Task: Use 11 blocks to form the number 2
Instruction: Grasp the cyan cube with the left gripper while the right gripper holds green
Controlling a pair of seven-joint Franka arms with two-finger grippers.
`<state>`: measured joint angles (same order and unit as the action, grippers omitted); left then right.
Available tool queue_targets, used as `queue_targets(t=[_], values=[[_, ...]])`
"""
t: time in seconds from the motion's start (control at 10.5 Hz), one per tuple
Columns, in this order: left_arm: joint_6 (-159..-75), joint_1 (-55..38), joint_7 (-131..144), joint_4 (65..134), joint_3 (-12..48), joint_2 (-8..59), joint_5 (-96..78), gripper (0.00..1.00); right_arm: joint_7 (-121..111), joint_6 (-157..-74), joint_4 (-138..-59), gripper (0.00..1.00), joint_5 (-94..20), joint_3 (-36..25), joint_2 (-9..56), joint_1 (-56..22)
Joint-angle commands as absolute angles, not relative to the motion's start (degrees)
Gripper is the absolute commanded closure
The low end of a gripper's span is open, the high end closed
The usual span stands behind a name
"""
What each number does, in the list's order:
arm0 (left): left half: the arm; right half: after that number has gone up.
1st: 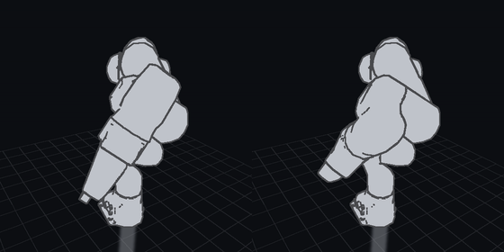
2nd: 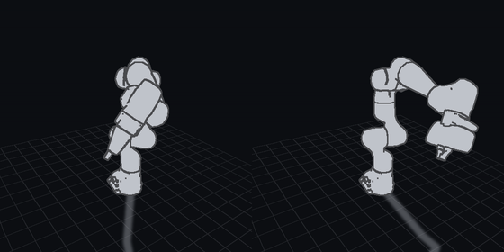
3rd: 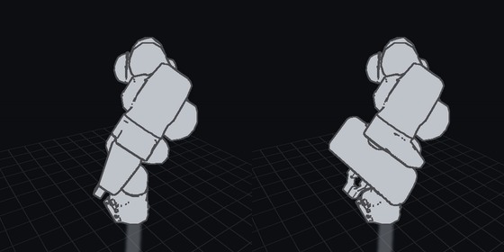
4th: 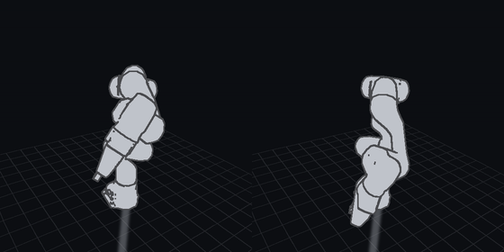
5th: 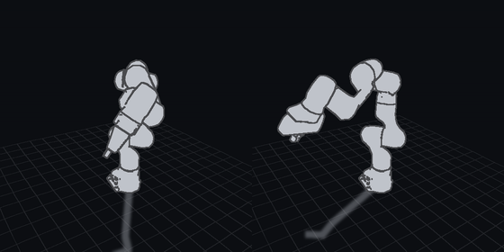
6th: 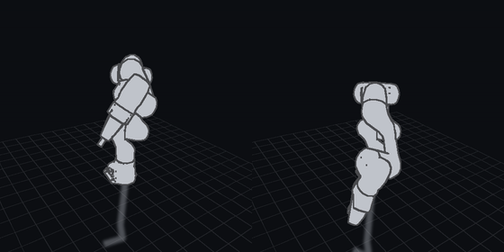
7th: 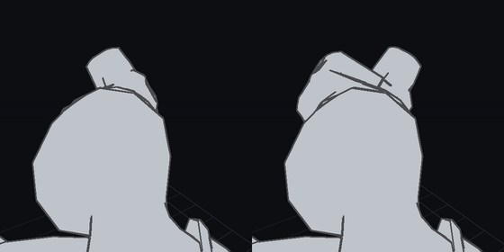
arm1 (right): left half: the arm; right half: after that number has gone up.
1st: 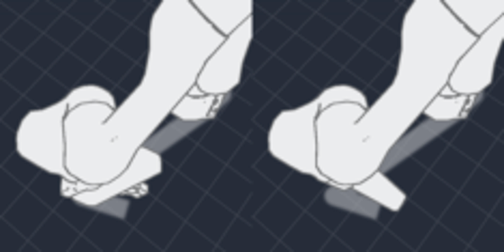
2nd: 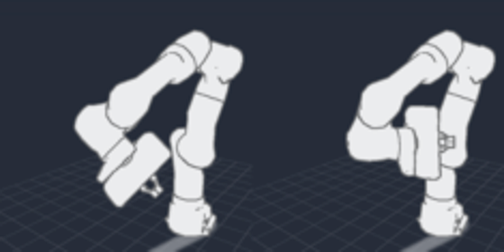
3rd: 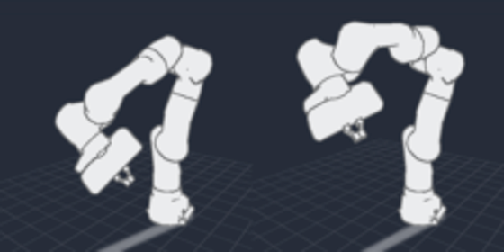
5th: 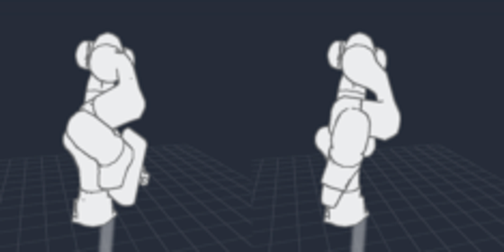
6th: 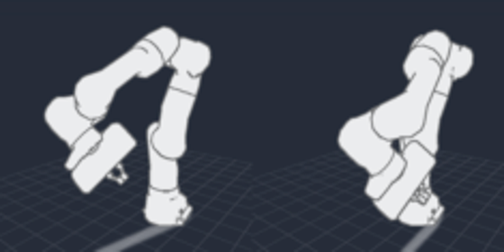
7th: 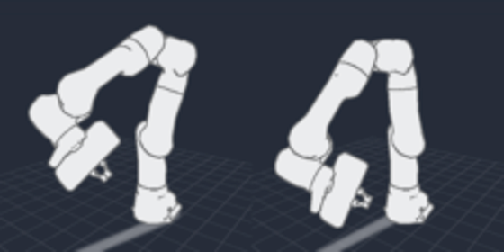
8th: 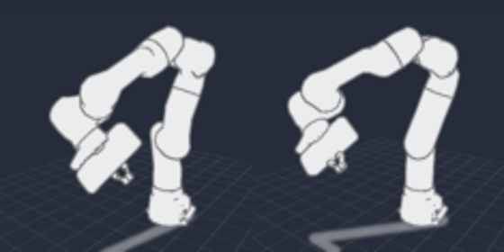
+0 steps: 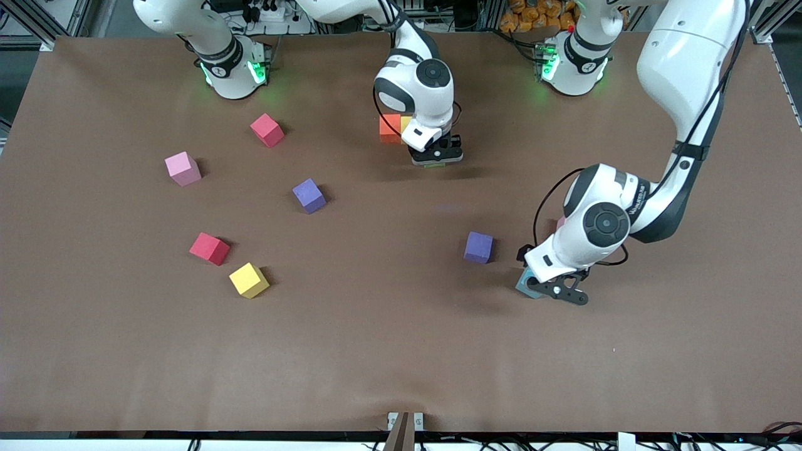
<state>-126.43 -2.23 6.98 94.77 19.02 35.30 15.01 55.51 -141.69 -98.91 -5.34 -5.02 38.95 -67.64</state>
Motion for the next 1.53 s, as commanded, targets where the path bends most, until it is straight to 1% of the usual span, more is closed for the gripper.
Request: queue_targets(t=[0.0,0.86,0.96,1.05,1.15,1.43], values=[[-125.51,-3.78,4.31,90.36,17.58,38.31,13.54,0.0,57.04,-142.65,-101.07,1.0,-4.39,-5.8,38.58,-69.26],[-129.8,-4.66,2.11,90.79,15.03,40.25,13.45,0.0,58.01,-142.65,-101.25,1.0,-3.34,-5.89,38.58,-69.96],[-130.16,-5.18,2.11,90.7,14.94,40.34,13.45,0.0,58.88,-142.47,-101.25,0.87,-3.34,-5.89,38.58,-70.05],[-130.17,-5.36,2.2,90.7,14.59,40.34,13.36,0.0,59.15,-142.3,-101.25,0.21,-3.34,-5.89,38.58,-69.96],[-130.17,-5.45,2.28,90.7,14.5,40.25,12.84,0.0,59.15,-142.21,-101.16,0.0,-3.34,-5.89,38.5,-69.96],[-130.25,-6.06,2.11,90.79,14.41,40.52,11.51,0.0,59.15,-142.03,-101.16,0.0,-3.34,-5.89,38.15,-69.87]])
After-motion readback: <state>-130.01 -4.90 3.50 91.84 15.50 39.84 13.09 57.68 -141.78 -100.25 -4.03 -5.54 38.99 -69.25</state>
